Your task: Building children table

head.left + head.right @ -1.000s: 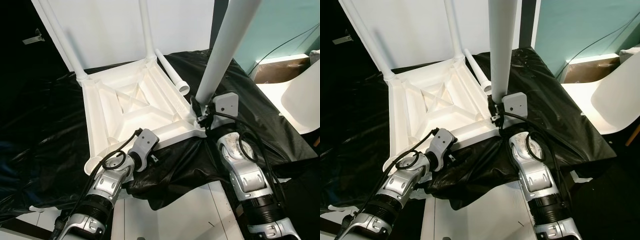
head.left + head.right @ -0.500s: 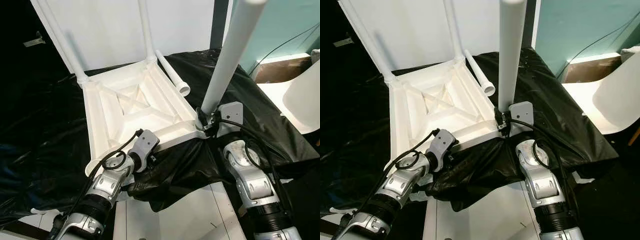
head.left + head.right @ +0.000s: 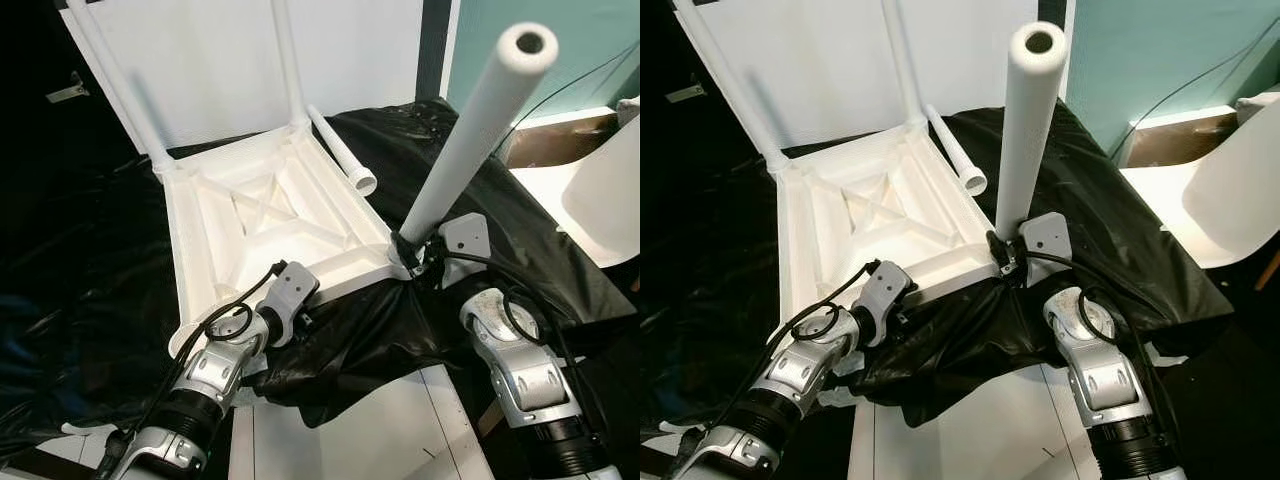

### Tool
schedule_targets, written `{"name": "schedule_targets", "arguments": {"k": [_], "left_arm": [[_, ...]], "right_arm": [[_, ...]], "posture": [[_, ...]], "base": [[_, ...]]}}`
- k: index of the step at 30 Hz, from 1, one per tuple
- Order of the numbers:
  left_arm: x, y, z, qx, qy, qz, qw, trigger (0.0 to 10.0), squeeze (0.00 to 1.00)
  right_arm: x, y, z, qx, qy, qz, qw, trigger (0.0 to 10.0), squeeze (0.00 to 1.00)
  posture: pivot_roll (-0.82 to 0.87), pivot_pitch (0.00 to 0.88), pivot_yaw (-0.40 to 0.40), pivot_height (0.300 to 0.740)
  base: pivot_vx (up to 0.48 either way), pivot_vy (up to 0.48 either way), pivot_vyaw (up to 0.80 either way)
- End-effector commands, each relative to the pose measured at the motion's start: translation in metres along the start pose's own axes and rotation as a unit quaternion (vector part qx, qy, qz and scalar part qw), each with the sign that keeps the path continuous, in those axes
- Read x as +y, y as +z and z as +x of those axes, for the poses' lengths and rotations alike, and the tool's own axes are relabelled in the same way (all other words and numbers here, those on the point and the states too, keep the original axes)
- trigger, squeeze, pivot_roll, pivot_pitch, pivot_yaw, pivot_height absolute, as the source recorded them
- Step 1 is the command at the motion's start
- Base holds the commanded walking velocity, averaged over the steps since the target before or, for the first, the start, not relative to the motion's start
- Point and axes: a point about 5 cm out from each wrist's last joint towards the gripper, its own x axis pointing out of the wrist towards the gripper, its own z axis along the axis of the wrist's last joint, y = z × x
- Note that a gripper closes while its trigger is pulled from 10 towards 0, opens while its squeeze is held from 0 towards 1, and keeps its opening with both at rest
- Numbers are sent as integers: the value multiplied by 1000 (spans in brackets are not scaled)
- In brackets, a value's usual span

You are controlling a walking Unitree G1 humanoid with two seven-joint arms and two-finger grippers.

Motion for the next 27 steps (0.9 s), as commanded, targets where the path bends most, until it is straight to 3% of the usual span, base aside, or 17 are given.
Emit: {"name": "schedule_targets", "arguments": {"k": [1,3,6,13,20,27], "left_arm": [[-12,-6,1,14,-79,-8,997,10000,0],[-12,-5,2,13,-79,-8,997,10000,0],[-13,-5,2,11,-82,-7,997,10000,0],[-18,-1,-2,-1,-113,-6,994,10000,0],[-20,-1,-2,1,-124,-4,992,10000,0],[-21,-1,-2,0,-124,-6,992,10000,0]], "right_arm": [[16,-34,-4,97,39,41,994,10000,0],[8,-38,0,133,7,84,988,10000,0],[2,-30,9,142,-14,135,980,10000,0],[2,-16,17,146,-4,182,972,10000,0],[1,-11,22,206,22,202,957,10000,0],[-3,-4,22,230,43,201,951,10000,0]], "posture": [[-153,0,122,740],[-153,0,124,740],[-149,0,124,740],[-143,0,120,740],[-146,0,114,740],[-144,0,110,740]], "base": [[0,0,0],[0,0,0],[0,0,0],[0,0,0],[0,0,0],[0,0,0]]}}
